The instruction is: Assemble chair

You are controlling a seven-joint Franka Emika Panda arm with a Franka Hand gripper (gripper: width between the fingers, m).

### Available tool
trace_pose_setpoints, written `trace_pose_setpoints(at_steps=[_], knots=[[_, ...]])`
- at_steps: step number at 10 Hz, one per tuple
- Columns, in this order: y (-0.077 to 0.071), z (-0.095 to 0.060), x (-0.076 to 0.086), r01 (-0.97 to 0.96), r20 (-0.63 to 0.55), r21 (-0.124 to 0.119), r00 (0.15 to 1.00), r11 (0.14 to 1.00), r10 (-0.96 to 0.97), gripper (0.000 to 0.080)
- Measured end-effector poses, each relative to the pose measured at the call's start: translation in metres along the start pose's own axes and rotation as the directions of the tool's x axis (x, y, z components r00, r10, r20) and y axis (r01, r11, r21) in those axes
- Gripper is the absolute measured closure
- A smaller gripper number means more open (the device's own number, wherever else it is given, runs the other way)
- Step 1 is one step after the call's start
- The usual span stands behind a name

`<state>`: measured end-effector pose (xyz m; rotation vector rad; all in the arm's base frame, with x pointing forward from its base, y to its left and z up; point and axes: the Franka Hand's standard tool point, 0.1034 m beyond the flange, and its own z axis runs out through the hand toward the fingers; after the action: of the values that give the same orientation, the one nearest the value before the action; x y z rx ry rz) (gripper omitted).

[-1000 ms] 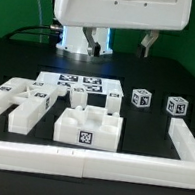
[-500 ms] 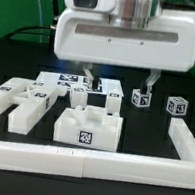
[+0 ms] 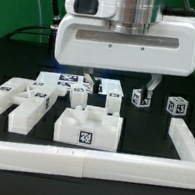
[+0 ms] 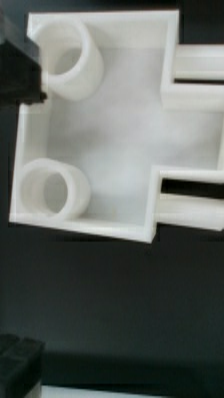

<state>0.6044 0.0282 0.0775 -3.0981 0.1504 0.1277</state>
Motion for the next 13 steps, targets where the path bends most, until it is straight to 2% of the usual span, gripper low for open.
trace_pose_setpoints(at_steps=[2, 4, 9, 10, 13], knots=[[0.0, 0.019, -0.001, -0.044, 0.024, 0.01, 0.999, 0.999, 0.044, 0.015], [-0.001, 0.028, 0.0, -0.04, 0.029, 0.01, 0.999, 0.999, 0.04, 0.015], [-0.005, 0.063, -0.002, -0.034, 0.022, 0.013, 0.999, 0.999, 0.034, 0.015], [-0.006, 0.068, -0.002, -0.033, 0.02, 0.013, 0.999, 0.999, 0.033, 0.015], [-0.006, 0.069, -0.003, -0.023, 0.024, 0.013, 0.999, 1.0, 0.023, 0.0161]])
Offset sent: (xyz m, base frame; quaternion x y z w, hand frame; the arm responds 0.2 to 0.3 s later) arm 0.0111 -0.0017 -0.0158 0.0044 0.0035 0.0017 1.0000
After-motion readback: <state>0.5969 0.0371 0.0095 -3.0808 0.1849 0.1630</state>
